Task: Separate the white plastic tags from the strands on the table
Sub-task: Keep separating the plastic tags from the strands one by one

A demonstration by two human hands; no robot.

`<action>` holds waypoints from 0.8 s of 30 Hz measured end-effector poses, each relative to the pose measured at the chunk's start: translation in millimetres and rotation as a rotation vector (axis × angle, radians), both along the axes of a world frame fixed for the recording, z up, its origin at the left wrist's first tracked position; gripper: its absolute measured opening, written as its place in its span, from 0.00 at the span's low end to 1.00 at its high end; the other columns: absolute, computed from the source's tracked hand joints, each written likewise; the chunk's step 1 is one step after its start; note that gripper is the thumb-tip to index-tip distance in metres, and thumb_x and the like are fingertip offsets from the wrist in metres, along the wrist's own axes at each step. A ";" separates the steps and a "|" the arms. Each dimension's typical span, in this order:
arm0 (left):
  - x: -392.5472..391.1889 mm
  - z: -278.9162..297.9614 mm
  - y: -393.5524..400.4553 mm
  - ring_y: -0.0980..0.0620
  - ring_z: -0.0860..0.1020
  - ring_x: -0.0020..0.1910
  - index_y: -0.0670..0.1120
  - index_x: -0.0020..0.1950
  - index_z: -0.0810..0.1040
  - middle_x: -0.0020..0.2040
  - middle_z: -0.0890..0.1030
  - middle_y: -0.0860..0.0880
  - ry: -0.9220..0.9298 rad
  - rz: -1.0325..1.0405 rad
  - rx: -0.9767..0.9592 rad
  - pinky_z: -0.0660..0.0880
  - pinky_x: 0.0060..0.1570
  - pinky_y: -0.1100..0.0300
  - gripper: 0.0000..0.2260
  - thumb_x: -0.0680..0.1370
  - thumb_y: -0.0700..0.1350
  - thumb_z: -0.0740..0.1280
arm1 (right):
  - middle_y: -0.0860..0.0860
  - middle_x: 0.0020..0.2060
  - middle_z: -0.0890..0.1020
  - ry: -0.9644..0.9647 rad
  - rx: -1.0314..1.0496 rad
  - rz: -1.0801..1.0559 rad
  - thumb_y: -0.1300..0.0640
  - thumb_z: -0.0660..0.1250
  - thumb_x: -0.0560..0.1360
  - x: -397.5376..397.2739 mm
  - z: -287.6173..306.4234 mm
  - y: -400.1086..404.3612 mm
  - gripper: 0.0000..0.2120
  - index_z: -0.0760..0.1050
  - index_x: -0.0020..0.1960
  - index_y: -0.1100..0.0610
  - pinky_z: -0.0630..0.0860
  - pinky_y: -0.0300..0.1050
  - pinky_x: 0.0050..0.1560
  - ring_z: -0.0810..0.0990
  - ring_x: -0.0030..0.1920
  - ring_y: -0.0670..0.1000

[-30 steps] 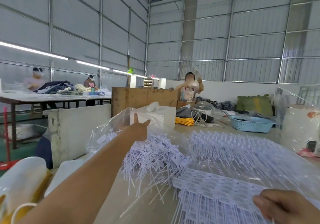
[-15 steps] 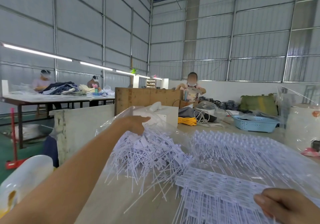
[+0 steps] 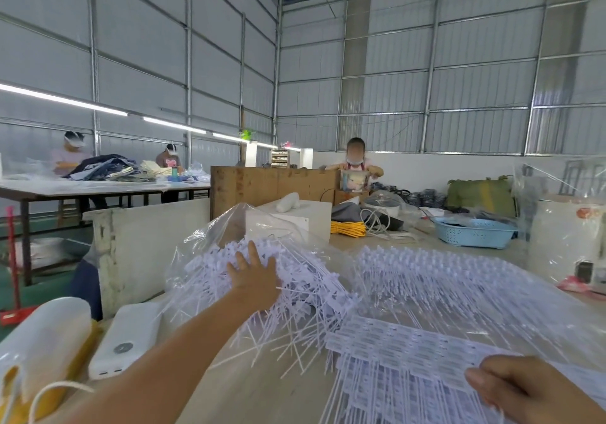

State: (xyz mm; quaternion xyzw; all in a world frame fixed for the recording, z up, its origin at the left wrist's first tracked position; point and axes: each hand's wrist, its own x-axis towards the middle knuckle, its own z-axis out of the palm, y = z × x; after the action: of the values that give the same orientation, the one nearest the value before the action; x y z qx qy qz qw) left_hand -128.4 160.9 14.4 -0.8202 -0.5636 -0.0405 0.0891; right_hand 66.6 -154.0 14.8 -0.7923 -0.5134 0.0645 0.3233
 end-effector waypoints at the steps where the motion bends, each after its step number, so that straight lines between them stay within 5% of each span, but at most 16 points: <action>1: -0.1 -2.0 -0.6 0.31 0.41 0.74 0.52 0.78 0.43 0.75 0.32 0.36 -0.014 -0.003 -0.011 0.47 0.71 0.35 0.27 0.82 0.57 0.48 | 0.52 0.27 0.75 -0.031 -0.001 -0.027 0.48 0.66 0.74 -1.0 -2.9 1.9 0.20 0.71 0.25 0.52 0.67 0.31 0.40 0.74 0.31 0.41; 5: -9.7 7.2 -12.5 0.32 0.38 0.74 0.52 0.78 0.39 0.75 0.31 0.39 0.039 0.004 0.000 0.44 0.70 0.33 0.31 0.82 0.54 0.54 | 0.47 0.30 0.71 -0.293 -0.061 -0.106 0.42 0.58 0.77 -7.1 -16.7 5.4 0.18 0.63 0.31 0.45 0.67 0.32 0.43 0.70 0.35 0.36; 8: -19.1 18.0 -31.3 0.32 0.38 0.74 0.49 0.78 0.40 0.77 0.36 0.39 0.156 -0.050 0.103 0.42 0.70 0.32 0.33 0.80 0.47 0.58 | 0.43 0.45 0.74 -0.365 -0.103 -0.118 0.40 0.56 0.77 -9.7 -23.8 6.4 0.10 0.66 0.40 0.42 0.70 0.32 0.51 0.73 0.47 0.38; 12: -30.8 9.1 -48.2 0.40 0.36 0.76 0.53 0.78 0.49 0.78 0.39 0.46 0.097 -0.532 0.226 0.36 0.71 0.38 0.26 0.81 0.56 0.51 | 0.41 0.57 0.70 -0.543 -0.171 -0.082 0.43 0.59 0.78 -21.0 -9.2 18.7 0.10 0.67 0.58 0.42 0.70 0.39 0.57 0.69 0.58 0.43; 15: -35.3 -12.4 -49.4 0.50 0.30 0.73 0.62 0.76 0.51 0.77 0.36 0.52 0.256 -0.833 0.018 0.28 0.67 0.40 0.27 0.79 0.65 0.52 | 0.41 0.53 0.76 -0.443 -0.141 0.139 0.47 0.60 0.79 -56.9 10.6 45.5 0.08 0.73 0.56 0.47 0.69 0.43 0.57 0.70 0.54 0.44; 17: -36.6 -21.8 -39.8 0.49 0.29 0.73 0.63 0.76 0.51 0.77 0.34 0.52 0.402 -0.832 0.071 0.27 0.66 0.38 0.27 0.78 0.64 0.54 | 0.44 0.53 0.80 -0.384 -0.177 0.280 0.51 0.60 0.79 -84.1 14.7 67.0 0.08 0.77 0.53 0.51 0.70 0.44 0.57 0.74 0.54 0.46; 24: -44.8 -0.5 -2.9 0.46 0.36 0.76 0.64 0.75 0.55 0.78 0.36 0.47 0.487 -0.745 0.274 0.30 0.67 0.38 0.25 0.80 0.55 0.59 | 0.58 0.56 0.79 -0.480 -0.408 0.351 0.61 0.60 0.76 -121.1 -1.3 117.1 0.10 0.77 0.55 0.59 0.68 0.44 0.51 0.76 0.57 0.58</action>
State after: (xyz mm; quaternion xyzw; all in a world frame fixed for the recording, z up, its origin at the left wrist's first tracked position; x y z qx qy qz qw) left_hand -173.3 158.0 13.9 -0.9332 -0.1827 0.0499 0.3055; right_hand -54.5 -37.0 13.5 -0.7330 -0.6793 0.0323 0.0129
